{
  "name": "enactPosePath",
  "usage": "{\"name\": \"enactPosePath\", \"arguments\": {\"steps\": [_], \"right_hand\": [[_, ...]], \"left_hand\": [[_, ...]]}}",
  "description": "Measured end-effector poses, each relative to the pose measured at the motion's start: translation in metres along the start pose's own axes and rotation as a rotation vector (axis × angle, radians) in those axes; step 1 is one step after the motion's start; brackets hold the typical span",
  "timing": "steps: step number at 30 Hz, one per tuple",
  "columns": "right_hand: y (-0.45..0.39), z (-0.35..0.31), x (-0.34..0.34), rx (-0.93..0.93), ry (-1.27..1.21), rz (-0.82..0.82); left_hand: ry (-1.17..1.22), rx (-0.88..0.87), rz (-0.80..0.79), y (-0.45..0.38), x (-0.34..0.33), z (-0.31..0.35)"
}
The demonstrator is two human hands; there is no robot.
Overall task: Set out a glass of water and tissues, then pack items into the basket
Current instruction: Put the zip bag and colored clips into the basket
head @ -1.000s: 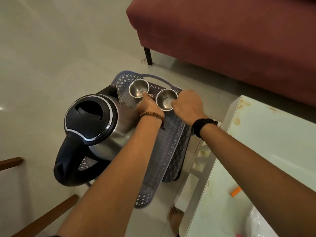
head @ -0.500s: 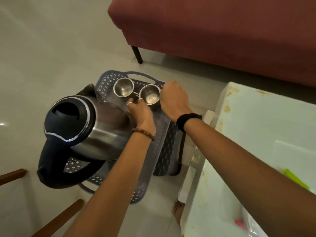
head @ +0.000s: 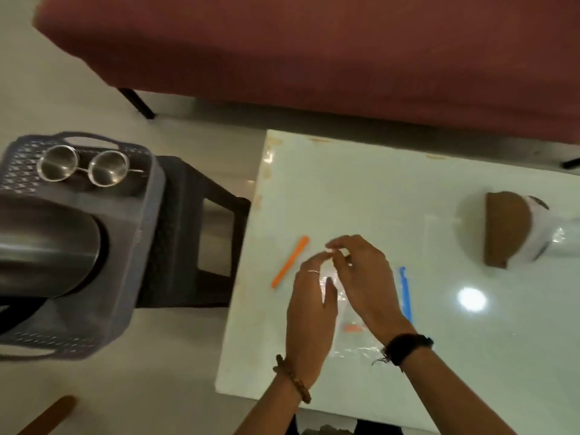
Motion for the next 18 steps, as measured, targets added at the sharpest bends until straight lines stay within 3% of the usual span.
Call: {"name": "enactPosePath", "arguments": {"steps": [3,9,14,18], "right_hand": [[0.032,0.071,0.035,-0.116,-0.027,0.024],[0.051,0.176,0.069,-0.346,-0.336,0.027],[0.037,0.210,0.047,-0.494,-0.653,-0.054],[0.034,0.209,0.019,-0.540,-0.731,-0.093]], "left_hand": [[-0.132,-0.023,-0.168,0.014,-0.061,0.002],[-0.386,-0.059,-0.290,-0.001,-0.126,-0.003],[-0.586,-0.109,-0.311,-0.045,-0.143,-0.007],[-0.588,-0.117,-0.338,-0.057,-0.148,-0.011]]}}
Point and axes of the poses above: each hand's wrist, its own y-axis away from the middle knuckle, its own x-axis out of the back of the hand, z = x × y, the point moved 6 cm from there along -y, towards the middle knuckle, and after that the axes turned 9 degrees about -z, right-handed, at the moved point
